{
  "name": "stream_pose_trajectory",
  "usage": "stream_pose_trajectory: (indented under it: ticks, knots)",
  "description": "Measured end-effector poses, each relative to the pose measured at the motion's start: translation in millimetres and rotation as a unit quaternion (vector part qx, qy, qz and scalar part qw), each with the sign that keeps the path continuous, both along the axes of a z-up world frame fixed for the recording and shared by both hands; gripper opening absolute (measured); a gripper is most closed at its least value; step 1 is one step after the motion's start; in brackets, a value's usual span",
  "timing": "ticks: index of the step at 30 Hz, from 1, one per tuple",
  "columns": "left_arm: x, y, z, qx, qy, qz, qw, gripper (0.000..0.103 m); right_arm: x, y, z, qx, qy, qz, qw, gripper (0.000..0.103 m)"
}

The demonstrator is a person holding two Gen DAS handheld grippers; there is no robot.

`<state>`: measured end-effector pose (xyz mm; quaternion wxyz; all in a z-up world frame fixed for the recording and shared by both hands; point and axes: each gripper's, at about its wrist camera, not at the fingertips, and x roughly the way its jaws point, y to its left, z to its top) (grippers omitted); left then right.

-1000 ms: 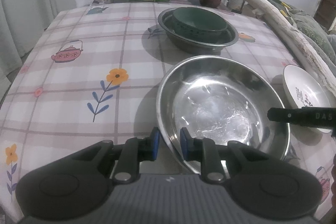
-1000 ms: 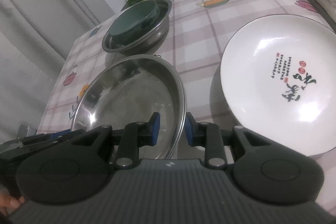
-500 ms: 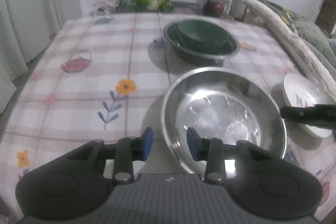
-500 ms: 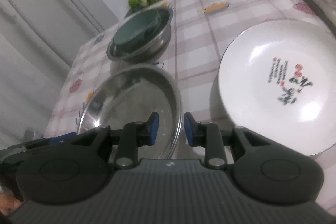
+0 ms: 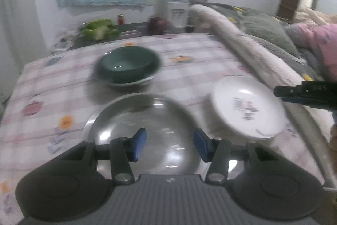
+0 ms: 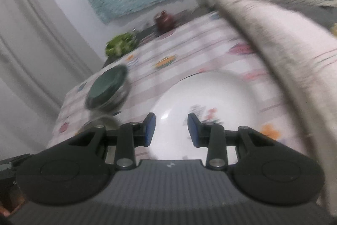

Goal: Organize plates and bowls
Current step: 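Grasp the white calligraphy plate rim with the right tool while the left tool grips it too, then lift the white calligraphy plate off the table with both tools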

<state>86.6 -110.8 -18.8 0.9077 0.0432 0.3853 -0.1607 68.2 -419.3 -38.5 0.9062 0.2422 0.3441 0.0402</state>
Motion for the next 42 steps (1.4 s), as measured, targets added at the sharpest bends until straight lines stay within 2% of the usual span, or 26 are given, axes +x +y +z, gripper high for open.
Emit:
stream_pose_trajectory:
  ticks: [6,13,17,22,26,34,37,42]
  knots:
    - [-4.6,-60.4,-17.4,-0.029,0.011,-0.031,0.999,0.05,-13.3,-56.7,-11.5,-0.008,0.017,-0.022,1.0,0.033]
    - [-1.2,-96.6,-43.3,-0.061,0.034,-0.002,0.9976,0.05,-5.6,-89.0,-27.2,0.005,0.043,0.003,0.999,0.035]
    - [-1.2,-104.3,-54.5,-0.069,0.043,0.018,0.9965,0.05,8.9,-92.9,-29.5,0.008,0.045,0.027,0.999,0.041]
    - [7.4,-112.9,-65.0,-0.07,0.05,0.038,0.9955,0.05,26.8,-95.7,-35.0,0.008,0.051,0.05,0.997,0.042]
    - [12.9,-118.1,-71.6,-0.065,0.057,0.051,0.995,0.041,45.4,-96.4,-43.5,0.005,0.057,0.062,0.996,0.042]
    - [24.2,-123.3,-78.6,-0.05,0.065,0.065,0.9945,0.036,74.3,-87.9,-60.7,-0.002,0.057,0.085,0.995,0.041]
    - [27.0,-123.7,-80.6,-0.051,0.068,0.068,0.9941,0.036,82.0,-85.4,-68.4,-0.004,0.062,0.084,0.995,0.036]
    - [29.0,-123.6,-81.1,-0.05,0.067,0.069,0.9941,0.03,88.6,-82.3,-76.9,0.0,0.063,0.092,0.994,0.02]
